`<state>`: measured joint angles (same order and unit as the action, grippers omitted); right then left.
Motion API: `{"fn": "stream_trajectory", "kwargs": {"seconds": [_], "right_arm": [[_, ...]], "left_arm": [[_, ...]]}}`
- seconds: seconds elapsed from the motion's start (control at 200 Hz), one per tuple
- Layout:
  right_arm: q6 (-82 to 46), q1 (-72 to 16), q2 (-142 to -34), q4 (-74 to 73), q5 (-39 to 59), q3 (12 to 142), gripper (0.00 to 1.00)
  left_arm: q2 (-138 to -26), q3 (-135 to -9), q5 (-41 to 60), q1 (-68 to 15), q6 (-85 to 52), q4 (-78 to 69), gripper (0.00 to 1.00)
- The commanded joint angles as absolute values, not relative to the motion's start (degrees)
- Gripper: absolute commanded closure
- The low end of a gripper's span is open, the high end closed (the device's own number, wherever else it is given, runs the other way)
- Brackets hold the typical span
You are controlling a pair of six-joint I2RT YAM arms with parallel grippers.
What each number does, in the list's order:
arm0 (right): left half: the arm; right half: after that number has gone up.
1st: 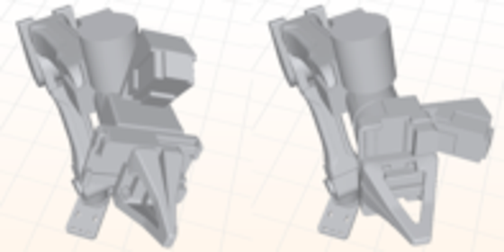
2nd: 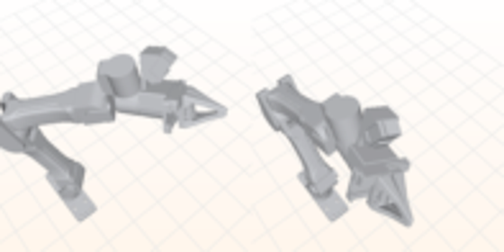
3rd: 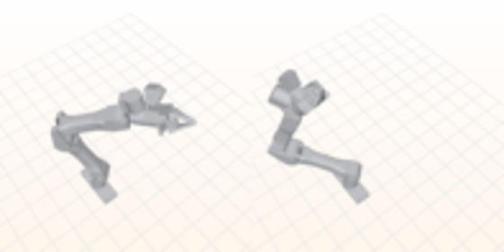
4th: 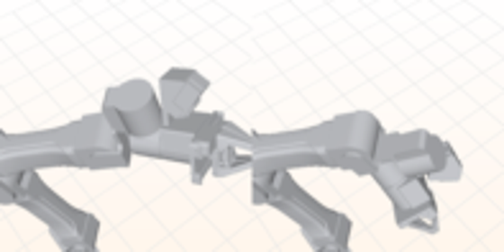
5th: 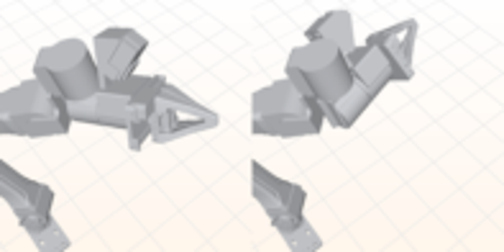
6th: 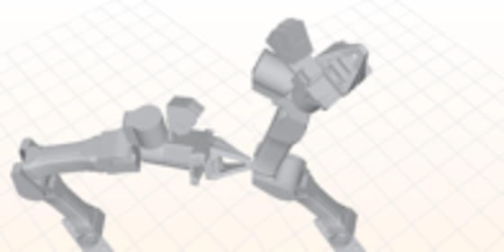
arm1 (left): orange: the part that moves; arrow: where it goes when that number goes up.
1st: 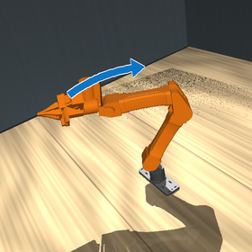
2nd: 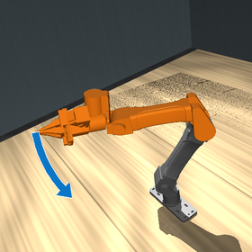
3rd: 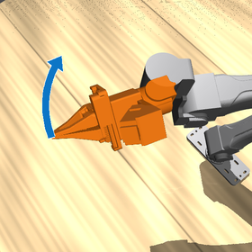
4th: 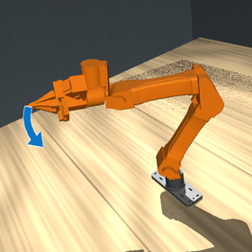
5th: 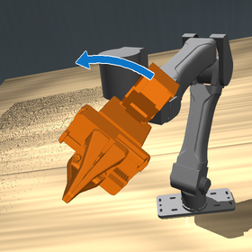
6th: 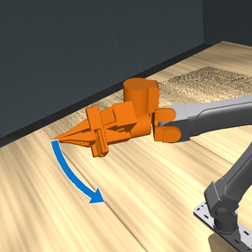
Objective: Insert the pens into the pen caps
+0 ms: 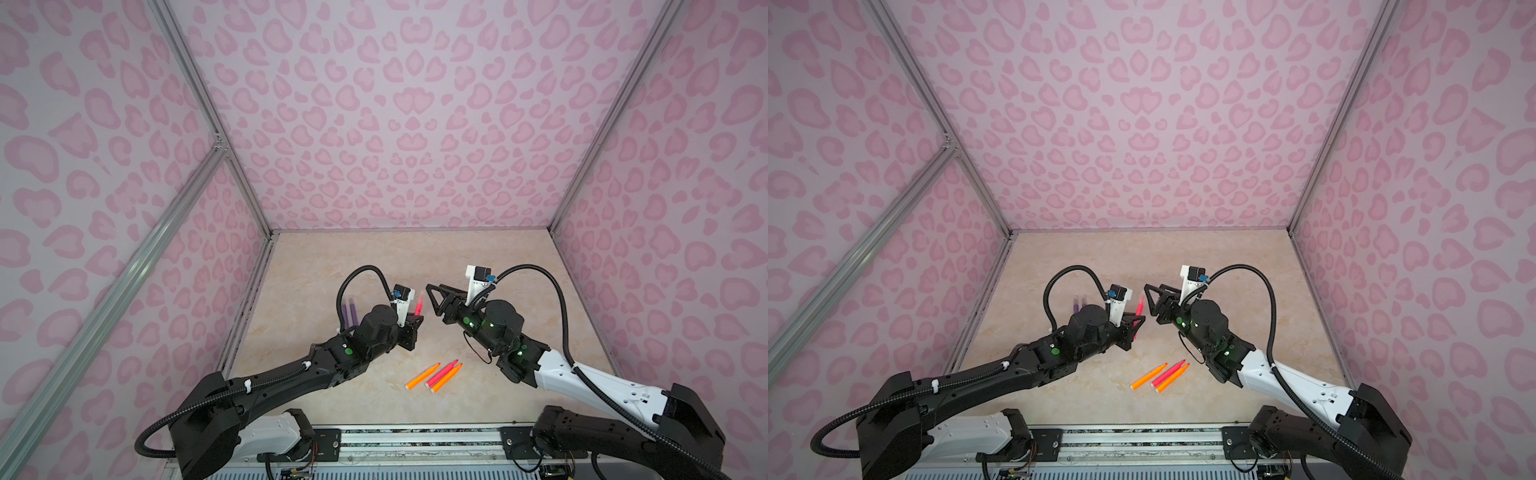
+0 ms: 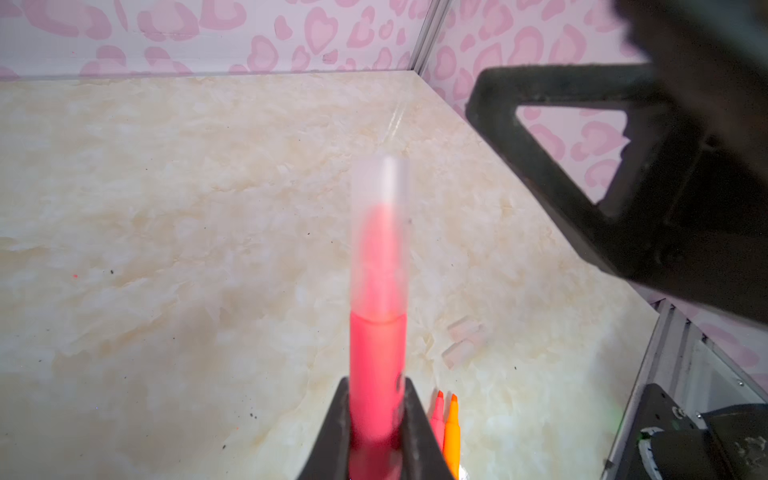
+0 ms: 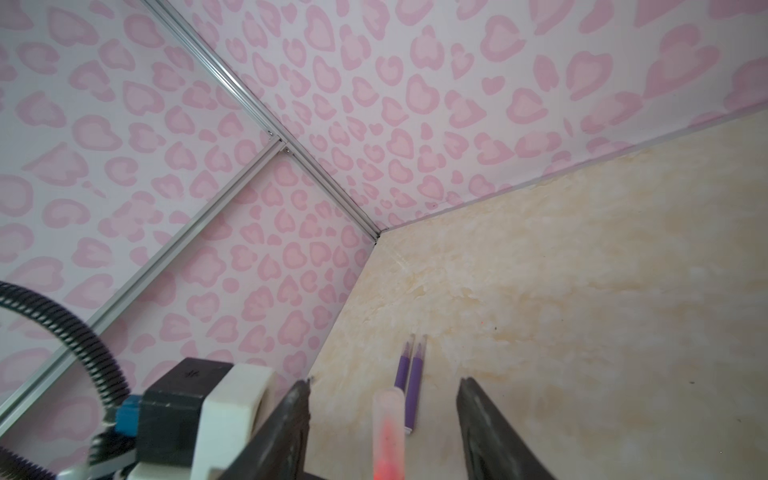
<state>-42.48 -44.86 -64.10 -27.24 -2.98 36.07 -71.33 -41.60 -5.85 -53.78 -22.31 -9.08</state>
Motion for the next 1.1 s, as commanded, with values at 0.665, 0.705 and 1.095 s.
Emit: {"fn": "stream_trajectory", "kwargs": {"seconds": [0.665,0.705,1.095], "right_arm": [[-42.01,-41.84,-76.63,-22.23,9.37,46.0,0.63],[-42.06,-41.84,-76.86,-22.11,9.49,46.22,0.66],[-42.45,-42.08,-77.53,-22.85,10.44,46.31,0.86]], "left_arm": [[-73.49,-44.86,-14.26,-55.99,-19.94,-5.2,0.97],[-73.4,-44.77,-14.37,-55.99,-19.96,-5.22,0.97],[-73.13,-44.85,-14.32,-55.4,-20.97,-4.96,0.97]]}}
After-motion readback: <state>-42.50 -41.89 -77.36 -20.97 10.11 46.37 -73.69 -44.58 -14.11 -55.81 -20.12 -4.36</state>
